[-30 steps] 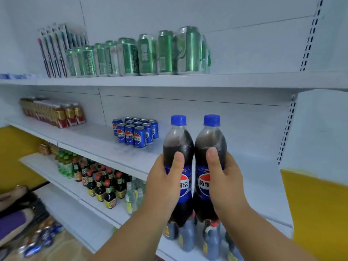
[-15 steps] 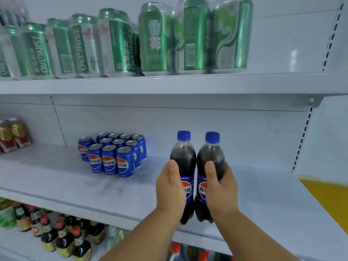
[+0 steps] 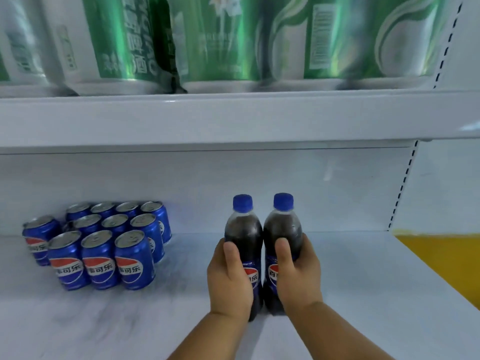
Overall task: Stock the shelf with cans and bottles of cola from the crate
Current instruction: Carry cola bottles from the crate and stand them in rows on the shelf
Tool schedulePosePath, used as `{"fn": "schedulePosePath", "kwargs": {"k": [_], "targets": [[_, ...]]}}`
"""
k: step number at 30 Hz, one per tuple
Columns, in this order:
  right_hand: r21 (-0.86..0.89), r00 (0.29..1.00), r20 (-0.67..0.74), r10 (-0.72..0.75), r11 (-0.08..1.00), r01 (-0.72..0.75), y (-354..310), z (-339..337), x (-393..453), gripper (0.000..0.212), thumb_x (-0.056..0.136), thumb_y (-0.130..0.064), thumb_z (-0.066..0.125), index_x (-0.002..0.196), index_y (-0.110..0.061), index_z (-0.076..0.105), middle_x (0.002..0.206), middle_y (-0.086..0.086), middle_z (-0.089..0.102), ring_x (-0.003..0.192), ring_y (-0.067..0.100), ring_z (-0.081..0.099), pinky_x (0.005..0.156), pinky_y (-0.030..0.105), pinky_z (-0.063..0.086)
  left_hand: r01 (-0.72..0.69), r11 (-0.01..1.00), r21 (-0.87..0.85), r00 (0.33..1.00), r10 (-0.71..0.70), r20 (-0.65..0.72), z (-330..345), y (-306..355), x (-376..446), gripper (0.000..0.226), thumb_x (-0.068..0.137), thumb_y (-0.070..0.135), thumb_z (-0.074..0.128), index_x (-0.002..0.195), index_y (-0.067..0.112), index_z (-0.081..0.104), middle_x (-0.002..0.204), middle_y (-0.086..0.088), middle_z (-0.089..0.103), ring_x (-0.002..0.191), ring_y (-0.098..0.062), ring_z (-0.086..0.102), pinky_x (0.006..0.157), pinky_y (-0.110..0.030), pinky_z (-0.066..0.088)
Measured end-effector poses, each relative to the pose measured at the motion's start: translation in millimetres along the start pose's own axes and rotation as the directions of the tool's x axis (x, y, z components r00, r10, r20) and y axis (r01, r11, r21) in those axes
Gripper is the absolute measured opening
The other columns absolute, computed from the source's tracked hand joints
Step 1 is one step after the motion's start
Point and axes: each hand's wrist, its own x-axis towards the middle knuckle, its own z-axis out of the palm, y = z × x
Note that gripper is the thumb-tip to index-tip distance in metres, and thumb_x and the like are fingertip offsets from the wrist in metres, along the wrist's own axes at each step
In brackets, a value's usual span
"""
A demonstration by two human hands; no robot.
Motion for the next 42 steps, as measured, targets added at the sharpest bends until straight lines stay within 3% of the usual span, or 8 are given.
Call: {"fn": "schedulePosePath", "kwargs": {"k": [5, 17, 23, 28, 33, 36, 38, 42], "targets": [[-0.018, 1.0, -0.012, -0.02, 1.0, 0.019, 12, 13, 24, 0.043, 0.068, -0.065, 0.053, 0.09, -0.029, 0.063, 0.082, -0.012, 0.073, 0.076, 0.007, 0.07, 0.074, 0.035, 0.057, -0.071, 0.995, 0.069, 0.997, 0.07, 0.009, 4, -14, 26, 0.078, 0.067, 0.098, 0.017, 0.089, 0.037, 0.06, 0.081, 0.03, 0.068, 0.08, 0.01, 0.065, 0.064, -0.006, 0.048], [-0.058, 0.996, -0.072, -0.058, 0.997, 0.054, 32, 45, 72, 0.042, 0.068, -0.066, 0.05, 0.084, -0.028, 0.059, 0.077, -0.004, 0.069, 0.074, 0.008, 0.066, 0.07, 0.032, 0.055, -0.123, 0.986, 0.109, 0.991, 0.127, -0.029, 28, -42, 88, 0.053, 0.081, 0.072, 0.022, 0.078, 0.031, 0.056, 0.073, 0.01, 0.063, 0.075, 0.011, 0.061, 0.062, -0.002, 0.042], [-0.204, 0.999, 0.022, -0.033, 0.978, 0.037, 40, 45, 85, 0.052, 0.069, -0.071, 0.043, 0.092, -0.025, 0.05, 0.082, -0.007, 0.065, 0.075, 0.005, 0.062, 0.066, 0.03, 0.046, -0.089, 0.986, 0.142, 0.994, 0.096, -0.045, 34, -46, 105, 0.05, 0.086, 0.07, 0.024, 0.078, 0.032, 0.056, 0.075, 0.013, 0.062, 0.072, 0.01, 0.059, 0.062, -0.007, 0.039], [-0.431, 0.991, 0.099, -0.092, 0.893, 0.126, 49, 28, 73, 0.035, 0.084, -0.044, 0.069, 0.109, -0.028, 0.05, 0.101, -0.011, 0.053, 0.095, 0.014, 0.056, 0.08, 0.028, 0.043, -0.125, 0.978, 0.17, 0.989, 0.137, -0.062, 35, -48, 109, 0.053, 0.079, 0.073, 0.019, 0.072, 0.032, 0.052, 0.07, 0.011, 0.058, 0.068, 0.003, 0.058, 0.06, -0.01, 0.04], [-0.472, 0.989, 0.147, -0.036, 0.876, 0.102, 38, 23, 76, 0.046, 0.084, -0.04, 0.075, 0.123, -0.027, 0.055, 0.11, -0.01, 0.052, 0.097, 0.01, 0.058, 0.081, 0.024, 0.045, -0.115, 0.978, 0.172, 0.993, 0.112, 0.027, 30, -47, 110, 0.053, 0.08, 0.075, 0.022, 0.089, 0.035, 0.056, 0.084, 0.013, 0.063, 0.084, -0.005, 0.063, 0.07, -0.023, 0.047], [-0.491, 0.985, 0.171, -0.003, 0.867, 0.088, 32, 24, 82, 0.045, 0.085, -0.041, 0.074, 0.124, -0.028, 0.055, 0.111, -0.011, 0.054, 0.093, 0.007, 0.057, 0.081, 0.023, 0.044, -0.089, 0.959, 0.27, 0.982, 0.04, 0.183, 19, -42, 103, 0.033, 0.091, 0.054, 0.052, 0.116, 0.033, 0.047, 0.097, 0.017, 0.062, 0.093, -0.006, 0.064, 0.072, -0.013, 0.044], [-0.496, 0.985, 0.174, 0.007, 0.864, 0.082, 31, 26, 84, 0.045, 0.086, -0.04, 0.073, 0.125, -0.028, 0.055, 0.112, -0.009, 0.056, 0.089, 0.006, 0.057, 0.078, 0.023, 0.043, -0.138, 0.919, 0.371, 0.975, 0.06, 0.213, 5, -47, 95, 0.047, 0.086, 0.036, 0.072, 0.122, 0.037, 0.043, 0.104, 0.019, 0.06, 0.095, -0.002, 0.062, 0.073, -0.007, 0.042], [-0.542, 0.98, 0.198, 0.034, 0.836, 0.08, 29, 29, 90, 0.043, 0.086, -0.041, 0.073, 0.123, -0.028, 0.055, 0.109, -0.009, 0.057, 0.087, 0.008, 0.056, 0.077, 0.024, 0.043, -0.288, 0.771, 0.567, 0.951, 0.159, 0.267, -15, -54, 91, 0.061, 0.08, 0.038, 0.078, 0.134, 0.036, 0.048, 0.109, 0.018, 0.047, 0.101, -0.004, 0.056, 0.079, -0.007, 0.037]]}}
